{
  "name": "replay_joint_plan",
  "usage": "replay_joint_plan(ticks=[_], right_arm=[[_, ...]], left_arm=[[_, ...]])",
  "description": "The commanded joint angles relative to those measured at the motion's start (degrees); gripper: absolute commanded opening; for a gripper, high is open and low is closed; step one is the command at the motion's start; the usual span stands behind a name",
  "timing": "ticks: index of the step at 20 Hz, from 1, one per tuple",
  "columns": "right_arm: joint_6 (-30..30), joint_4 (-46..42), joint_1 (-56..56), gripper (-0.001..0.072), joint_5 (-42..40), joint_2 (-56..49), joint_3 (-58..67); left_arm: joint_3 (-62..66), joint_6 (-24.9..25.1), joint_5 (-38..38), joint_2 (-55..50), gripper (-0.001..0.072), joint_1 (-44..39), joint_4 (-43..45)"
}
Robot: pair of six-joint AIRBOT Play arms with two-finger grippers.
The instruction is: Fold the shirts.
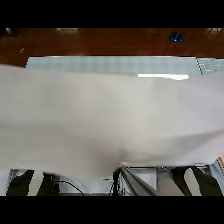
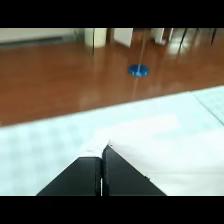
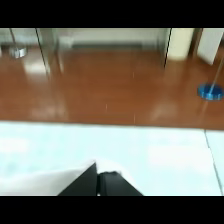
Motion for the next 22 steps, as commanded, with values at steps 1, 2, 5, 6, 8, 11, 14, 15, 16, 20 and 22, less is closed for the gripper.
replay_joint_plan(ticks=[1, 2, 5, 6, 8, 11, 14, 15, 16, 20, 22], right_arm=[[-0.2, -5.6, 2.9, 0.0016, 8.7, -0.3, -7.3], [-1.3, -5.6, 3.8, 0.0016, 8.6, -0.3, -12.7], [-4.3, -5.9, 5.8, 0.0016, 3.0, -4.3, -30.4], [-4.7, -5.9, 6.7, 0.0016, -0.9, -7.4, -33.6], [-4.7, -5.3, 10.4, 0.0016, -5.1, -16.7, -35.3], [-6.1, -5.3, 17.5, 0.0016, -16.7, -29.1, -35.3], [-7.1, -5.0, 21.6, 0.0017, -30.2, -37.3, -35.3], [-7.9, -5.1, 22.2, 0.0017, -33.9, -38.9, -35.3], [-8.1, -5.1, 22.3, 0.0017, -38.2, -40.0, -35.3], [-8.0, -5.7, 21.6, 0.0017, -55.3, -42.7, -35.3], [-8.0, -5.7, 21.4, 0.0017, -59.5, -44.7, -35.3]], left_arm=[[-9.1, -1.1, -5.0, 1.5, 0.0017, -0.6, 1.7], [-16.2, 1.0, -5.0, 2.7, 0.0017, -0.6, 1.7], [-37.5, 8.1, -2.2, 2.7, 0.0016, -0.7, 4.8], [-43.4, 10.3, 0.8, 1.4, 0.0017, -0.7, 5.5], [-53.6, 12.7, 7.0, -3.3, 0.0017, -1.4, 4.9], [-59.9, 18.6, 16.4, -13.5, 0.0017, -8.3, 4.9], [-57.0, 22.4, 24.9, -24.6, 0.0018, -12.6, 4.9], [-55.4, 22.8, 26.3, -28.2, 0.0017, -13.1, 4.9], [-54.0, 23.6, 27.4, -31.3, 0.0018, -13.5, 4.9], [-50.7, 25.5, 33.3, -40.9, 0.0018, -14.4, 4.9], [-50.6, 25.6, 38.1, -43.8, 0.0019, -15.4, 4.9]])
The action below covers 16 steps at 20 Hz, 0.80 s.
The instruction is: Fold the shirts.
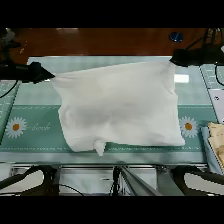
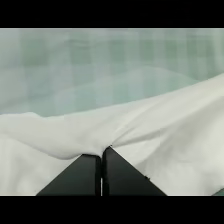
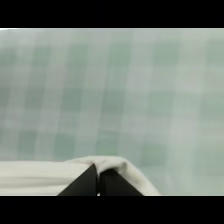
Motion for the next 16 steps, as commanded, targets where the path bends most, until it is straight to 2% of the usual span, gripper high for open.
replay_joint_plan(ticks=[1, 3, 6, 7, 8, 9, 10, 11, 13, 14, 16], right_arm=[[-0.3, -0.5, 0.1, 0.0017, -12.0, -4.1, 0.0], [-0.4, -0.6, 0.1, 0.0018, -11.8, -6.9, -0.1], [-0.4, -0.5, 0.1, 0.0021, -10.3, -10.0, -0.1], [-0.4, -0.2, 0.1, 0.0044, -9.8, -10.4, -0.1], [-0.4, 1.2, 0.1, 0.0220, -9.8, -10.0, 0.0], [-1.0, 1.3, 0.0, 0.0419, -10.0, -8.9, 0.3], [-2.1, 1.0, -0.2, 0.0514, -9.3, -7.5, 1.4], [-3.3, 0.9, -0.9, 0.0539, -6.9, -5.5, 3.1], [-3.4, -0.7, -3.0, 0.0539, 4.0, -0.5, 6.5], [-3.4, -4.4, -4.0, 0.0539, 11.0, 2.2, 7.3], [-3.4, -17.2, -5.4, 0.0539, 23.6, 6.4, 7.1]], left_arm=[[1.0, 1.4, 9.5, -6.9, 0.0019, -1.9, 0.5], [1.0, 1.4, 12.3, -9.3, 0.0020, -3.6, 0.5], [0.9, 1.4, 11.2, -12.9, 0.0044, -5.4, 0.6], [0.9, 1.4, 11.2, -13.7, 0.0211, -5.5, 0.5], [1.0, 1.3, 11.2, -13.8, 0.0437, -5.0, 0.5], [1.9, 1.4, 10.1, -13.4, 0.0476, -3.6, 0.7], [3.5, 2.0, 7.7, -12.9, 0.0476, -1.4, 0.6], [6.1, 2.3, 3.2, -12.2, 0.0476, 1.6, 0.9], [9.0, 2.4, -8.9, -9.7, 0.0476, 8.1, 2.9], [8.2, 2.6, -14.1, -7.6, 0.0476, 11.0, 4.3], [2.1, 2.6, -17.9, -2.7, 0.0476, 14.7, 5.1]])
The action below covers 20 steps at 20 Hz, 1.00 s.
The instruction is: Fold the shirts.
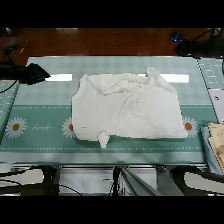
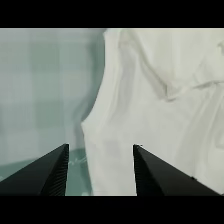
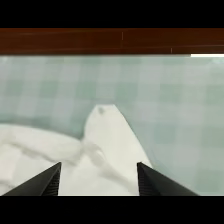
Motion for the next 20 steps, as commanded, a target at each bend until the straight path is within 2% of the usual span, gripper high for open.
replay_joint_plan(ticks=[1, 2, 3, 5, 7, 10, 14, 16, 17, 18, 20], right_arm=[[-0.4, -18.7, -3.0, 0.0539, 21.3, 6.6, -0.1], [0.3, -19.2, -5.7, 0.0539, 21.6, 8.3, -3.3], [0.0, -15.0, -9.0, 0.0539, 20.2, 9.8, -7.4], [-3.9, -3.7, -15.9, 0.0539, 19.9, 12.0, -17.0], [-7.4, 4.6, -22.0, 0.0540, 19.9, 14.0, -26.1], [-11.6, 14.9, -27.0, 0.0540, 18.1, 17.8, -34.8], [-12.3, 14.9, -27.8, 0.0541, 17.8, 22.8, -39.0], [-12.4, 14.7, -27.8, 0.0594, 18.3, 23.9, -39.8], [-12.3, 14.8, -27.8, 0.0594, 18.6, 23.9, -39.7], [-12.3, 14.7, -27.8, 0.0595, 18.9, 23.9, -39.7], [-12.1, 14.0, -27.8, 0.0596, 19.9, 23.9, -39.7]], left_arm=[[-8.3, 0.3, -10.7, 7.7, 0.0478, 6.9, 1.9], [-14.1, 0.3, -9.7, 10.4, 0.0577, 7.0, 1.9], [-19.6, 0.4, -8.6, 12.3, 0.0690, 6.4, 1.5], [-29.2, 3.2, -8.0, 13.2, 0.0696, 3.9, 0.8], [-35.5, 3.9, -6.8, 12.8, 0.0696, 0.2, 0.8], [-39.7, 5.4, 0.4, 11.9, 0.0695, -6.6, 0.9], [-39.7, 3.5, 4.2, 6.4, 0.0694, -14.5, 0.8], [-39.7, 3.1, 5.8, 3.4, 0.0689, -16.9, 0.1], [-39.7, 3.0, 7.0, 2.3, 0.0658, -17.7, -0.3], [-39.7, 3.0, 9.1, 1.5, 0.0553, -18.3, -0.9], [-39.7, 3.1, 12.7, 0.9, 0.0124, -18.5, -2.4]])
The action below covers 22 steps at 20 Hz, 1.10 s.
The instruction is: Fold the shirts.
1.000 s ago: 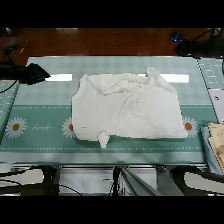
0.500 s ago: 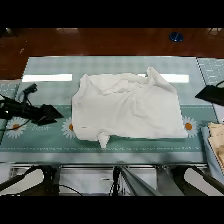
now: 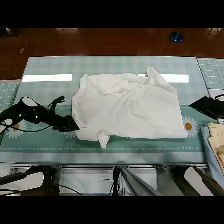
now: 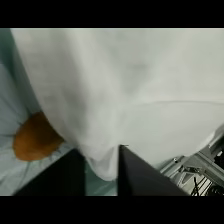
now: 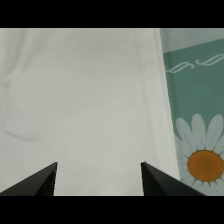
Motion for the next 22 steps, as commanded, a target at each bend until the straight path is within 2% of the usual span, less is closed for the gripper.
replay_joint_plan(ticks=[1, 4, 6, 13, 16, 20, 21, 22], right_arm=[[0.3, -1.5, -0.3, 0.0596, 1.8, 0.7, -0.7], [3.0, -10.0, -0.4, 0.0595, 2.1, 0.7, -0.8], [3.5, -12.1, -2.3, 0.0594, 2.1, 0.4, -1.4], [1.4, -8.8, -11.7, 0.0595, 1.3, -1.4, -17.4], [1.2, -7.8, -11.8, 0.0595, -1.0, -2.6, -19.0], [0.7, -0.8, -11.8, 0.0593, -5.8, -6.8, -19.0], [0.7, 0.4, -11.8, 0.0582, -6.4, -8.3, -19.0], [0.7, 1.6, -11.8, 0.0536, -6.8, -9.7, -19.0]], left_arm=[[-0.2, 0.1, 6.2, -1.9, 0.0023, -1.7, -1.9], [-0.2, 1.1, 5.5, -1.8, 0.0022, -1.7, -1.9], [-0.2, 1.9, 5.0, -1.3, 0.0021, -1.7, -1.9], [-0.2, 3.3, 3.3, 1.4, 0.0021, -1.7, -2.1], [-0.2, 3.3, 3.1, 1.4, 0.0021, -1.7, -2.1], [-0.2, 3.3, 2.0, 1.4, 0.0021, -1.7, -2.1], [-0.2, 3.4, 1.4, 1.4, 0.0021, -1.7, -2.3], [-0.2, 3.4, 1.2, 1.5, 0.0021, -1.7, -2.5]])
